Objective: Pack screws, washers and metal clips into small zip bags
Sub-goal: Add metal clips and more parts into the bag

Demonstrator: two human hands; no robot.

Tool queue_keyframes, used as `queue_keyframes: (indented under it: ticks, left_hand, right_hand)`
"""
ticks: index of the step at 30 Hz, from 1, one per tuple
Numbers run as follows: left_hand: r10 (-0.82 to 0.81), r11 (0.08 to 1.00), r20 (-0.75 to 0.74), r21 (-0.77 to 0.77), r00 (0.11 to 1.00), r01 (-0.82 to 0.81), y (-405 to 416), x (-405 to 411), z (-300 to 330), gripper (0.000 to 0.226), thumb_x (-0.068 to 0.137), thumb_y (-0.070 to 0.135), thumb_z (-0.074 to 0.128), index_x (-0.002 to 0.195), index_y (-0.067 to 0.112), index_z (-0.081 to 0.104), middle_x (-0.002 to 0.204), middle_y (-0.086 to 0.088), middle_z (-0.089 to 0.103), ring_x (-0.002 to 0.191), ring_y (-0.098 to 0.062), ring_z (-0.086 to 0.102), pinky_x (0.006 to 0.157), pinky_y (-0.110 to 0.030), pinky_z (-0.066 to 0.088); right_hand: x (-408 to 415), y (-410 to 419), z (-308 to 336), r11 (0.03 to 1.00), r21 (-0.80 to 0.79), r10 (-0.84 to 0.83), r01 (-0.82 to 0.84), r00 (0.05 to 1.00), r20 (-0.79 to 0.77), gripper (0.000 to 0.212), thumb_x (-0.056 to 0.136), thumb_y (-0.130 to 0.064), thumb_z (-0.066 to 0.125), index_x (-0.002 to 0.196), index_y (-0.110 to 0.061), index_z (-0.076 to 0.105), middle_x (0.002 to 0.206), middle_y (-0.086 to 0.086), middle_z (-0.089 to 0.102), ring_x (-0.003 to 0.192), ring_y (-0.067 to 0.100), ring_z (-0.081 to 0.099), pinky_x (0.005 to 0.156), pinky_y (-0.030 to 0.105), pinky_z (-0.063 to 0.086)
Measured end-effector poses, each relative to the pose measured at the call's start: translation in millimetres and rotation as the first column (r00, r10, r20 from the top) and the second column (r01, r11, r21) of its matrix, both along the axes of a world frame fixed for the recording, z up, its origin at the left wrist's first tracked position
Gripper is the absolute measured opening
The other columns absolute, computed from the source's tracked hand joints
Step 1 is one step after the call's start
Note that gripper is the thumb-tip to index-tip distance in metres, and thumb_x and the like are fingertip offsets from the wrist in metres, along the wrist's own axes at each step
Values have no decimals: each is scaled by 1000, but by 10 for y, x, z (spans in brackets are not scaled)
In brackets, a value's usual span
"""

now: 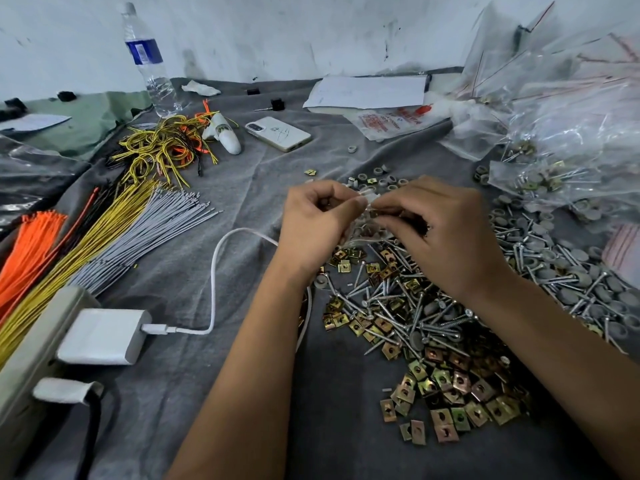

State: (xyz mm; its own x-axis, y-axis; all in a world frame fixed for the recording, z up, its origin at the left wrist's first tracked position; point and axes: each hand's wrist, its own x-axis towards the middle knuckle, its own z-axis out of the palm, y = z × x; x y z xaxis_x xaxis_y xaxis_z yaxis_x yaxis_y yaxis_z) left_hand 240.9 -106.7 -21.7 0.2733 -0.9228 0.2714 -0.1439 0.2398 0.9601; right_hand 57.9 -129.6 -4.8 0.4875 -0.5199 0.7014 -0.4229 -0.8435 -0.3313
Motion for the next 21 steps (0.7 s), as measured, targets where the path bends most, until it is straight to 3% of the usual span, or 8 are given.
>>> queue_keyframes:
  ticks: [4,8,12,16,21]
  left_hand:
    - [28,999,-80,30,996,-26,-6,24,14,16,89,1,74,75,7,73,54,-7,57,43,-13,46,44,-23,36]
    - [105,994,-166,40,980,-100,5,93,60,17,89,-4,70,75,5,72,59,-10,59,43,-11,47,42,-21,38]
    - [152,988,-252,59,956,-142,43,208,117,15,90,-3,68,76,3,69,53,-2,54,42,-9,43,42,-19,36]
    - [145,989,-339,57,929,-134,75,304,165,22,90,-6,65,71,5,68,51,0,51,46,-10,40,43,-20,33]
    - [152,988,-421,93,894,-124,88,352,183,22,90,-6,64,71,5,67,50,1,47,46,-8,39,41,-18,30]
  right_hand:
    - [4,24,17,999,24,-37,36,999,5,32,82,-11,84,112,-6,76,97,6,75,84,12,66,79,19,51]
    - [24,52,38,997,-79,-18,18,1000,-1,22,84,-10,83,104,-3,75,96,7,74,86,4,56,84,4,38]
    - [100,109,10,984,-73,149,-163,974,-170,15,87,-14,81,98,-6,77,95,5,72,90,13,60,87,20,43]
    - [292,255,22,941,62,331,-333,869,-368,17,91,-25,75,101,-11,76,99,0,67,99,15,57,92,34,48]
    - [605,444,49,880,270,476,-391,723,-501,40,87,-49,74,112,-18,71,111,-4,58,111,12,46,99,24,37]
